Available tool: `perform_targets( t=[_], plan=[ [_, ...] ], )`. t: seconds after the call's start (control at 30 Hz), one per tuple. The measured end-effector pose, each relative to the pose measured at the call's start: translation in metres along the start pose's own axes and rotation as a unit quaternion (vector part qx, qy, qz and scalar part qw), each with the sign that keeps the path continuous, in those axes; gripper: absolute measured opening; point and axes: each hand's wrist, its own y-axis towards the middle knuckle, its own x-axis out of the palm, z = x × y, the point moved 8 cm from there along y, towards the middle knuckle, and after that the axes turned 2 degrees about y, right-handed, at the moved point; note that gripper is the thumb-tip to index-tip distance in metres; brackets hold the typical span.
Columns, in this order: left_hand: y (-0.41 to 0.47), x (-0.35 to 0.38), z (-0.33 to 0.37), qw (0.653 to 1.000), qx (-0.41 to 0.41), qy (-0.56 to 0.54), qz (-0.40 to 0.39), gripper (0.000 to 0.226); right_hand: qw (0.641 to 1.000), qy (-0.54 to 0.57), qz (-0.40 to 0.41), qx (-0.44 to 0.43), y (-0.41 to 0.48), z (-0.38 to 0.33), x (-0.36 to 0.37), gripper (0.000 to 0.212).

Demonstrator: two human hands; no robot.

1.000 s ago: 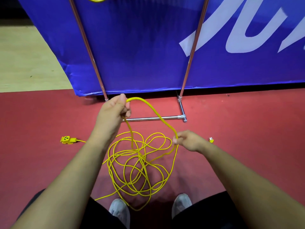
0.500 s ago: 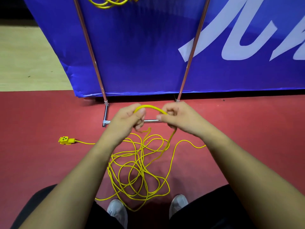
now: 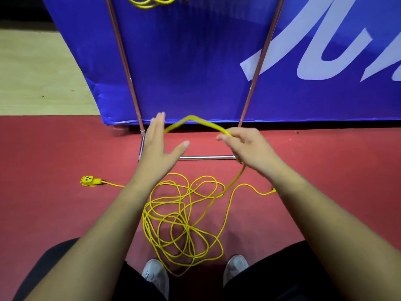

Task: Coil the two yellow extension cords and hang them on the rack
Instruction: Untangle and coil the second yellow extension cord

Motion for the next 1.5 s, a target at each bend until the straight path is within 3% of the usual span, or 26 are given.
perform_targets(
  t=[0.1, 0.17, 0.2, 0.3, 0.4, 0.5, 0.57, 0.63, 0.67, 0.77, 0.8, 0.83, 0.87, 0.93, 1.03, 1.1, 1.2, 1.27, 1.4, 1.5],
  plan=[
    [-0.006, 0.018, 0.043, 0.98, 0.093, -0.135, -0.112, 0.05, 0.984, -0.072, -0.146, -0.078, -0.016, -0.056, 0.024, 0.019],
    [-0.014, 0.031, 0.051, 0.962, 0.068, -0.175, -0.2, 0.03, 0.983, -0.054, -0.159, -0.08, -0.02, -0.055, 0.03, 0.015],
    [-0.015, 0.032, 0.049, 0.958, 0.053, -0.191, -0.205, 0.033, 0.985, -0.045, -0.15, -0.073, -0.018, -0.045, 0.031, 0.013],
    [-0.009, 0.014, 0.043, 0.953, 0.046, -0.274, -0.124, 0.035, 0.987, -0.04, -0.157, -0.002, -0.015, 0.029, 0.038, 0.015],
    [-0.003, -0.001, 0.029, 0.89, -0.009, -0.452, -0.051, 0.038, 0.959, -0.113, -0.238, 0.1, -0.032, 0.122, 0.064, 0.023],
    [-0.005, -0.007, 0.018, 0.863, -0.044, -0.503, -0.012, 0.037, 0.935, -0.121, -0.297, 0.152, -0.048, 0.169, 0.087, 0.011],
    [-0.003, -0.018, 0.01, 0.866, -0.048, -0.498, 0.025, 0.036, 0.951, -0.076, -0.253, 0.158, -0.044, 0.174, 0.085, 0.02],
    [0.001, -0.033, -0.005, 0.894, -0.062, -0.435, 0.081, 0.038, 0.972, 0.007, -0.159, 0.172, -0.034, 0.161, 0.069, 0.025],
    [0.002, -0.041, -0.016, 0.918, -0.075, -0.374, 0.108, 0.038, 0.975, 0.079, -0.102, 0.181, -0.028, 0.148, 0.056, 0.025],
    [0.0, -0.048, -0.053, 0.976, -0.136, -0.103, 0.135, 0.021, 0.934, 0.313, 0.028, 0.169, -0.009, 0.08, 0.011, 0.027],
    [-0.003, -0.046, -0.057, 0.979, -0.154, -0.017, 0.132, 0.02, 0.938, 0.315, 0.041, 0.138, -0.004, 0.047, -0.006, 0.027],
    [-0.006, -0.042, -0.052, 0.98, -0.142, 0.019, 0.139, 0.036, 0.951, 0.293, 0.037, 0.096, -0.002, 0.007, -0.02, 0.027],
    [-0.007, -0.038, -0.037, 0.984, -0.104, 0.004, 0.147, 0.049, 0.967, 0.249, 0.02, 0.053, -0.004, -0.029, -0.03, 0.027],
    [-0.008, -0.03, 0.012, 0.989, 0.0, -0.096, 0.111, 0.052, 0.987, 0.151, -0.042, -0.015, -0.016, -0.089, -0.031, 0.029],
    [-0.02, -0.001, 0.07, 0.963, 0.078, -0.241, -0.095, 0.041, 0.989, 0.042, -0.131, -0.045, -0.037, -0.12, -0.01, 0.029],
    [-0.03, 0.011, 0.077, 0.938, 0.067, -0.297, -0.163, 0.036, 0.99, 0.029, -0.137, -0.034, -0.042, -0.106, -0.005, 0.029],
    [-0.028, -0.003, 0.072, 0.926, 0.052, -0.359, -0.105, 0.035, 0.982, -0.035, -0.182, -0.016, -0.042, -0.046, 0.015, 0.03],
    [-0.024, -0.015, 0.069, 0.889, 0.038, -0.449, -0.076, 0.034, 0.968, -0.082, -0.233, 0.041, -0.047, 0.024, 0.043, 0.028],
    [-0.019, -0.036, 0.055, 0.836, 0.022, -0.548, -0.022, 0.033, 0.95, -0.072, -0.263, 0.153, -0.064, 0.132, 0.079, 0.028],
    [-0.013, -0.041, 0.031, 0.854, -0.023, -0.518, 0.032, 0.036, 0.956, -0.02, -0.212, 0.202, -0.062, 0.156, 0.07, 0.025]
  ],
)
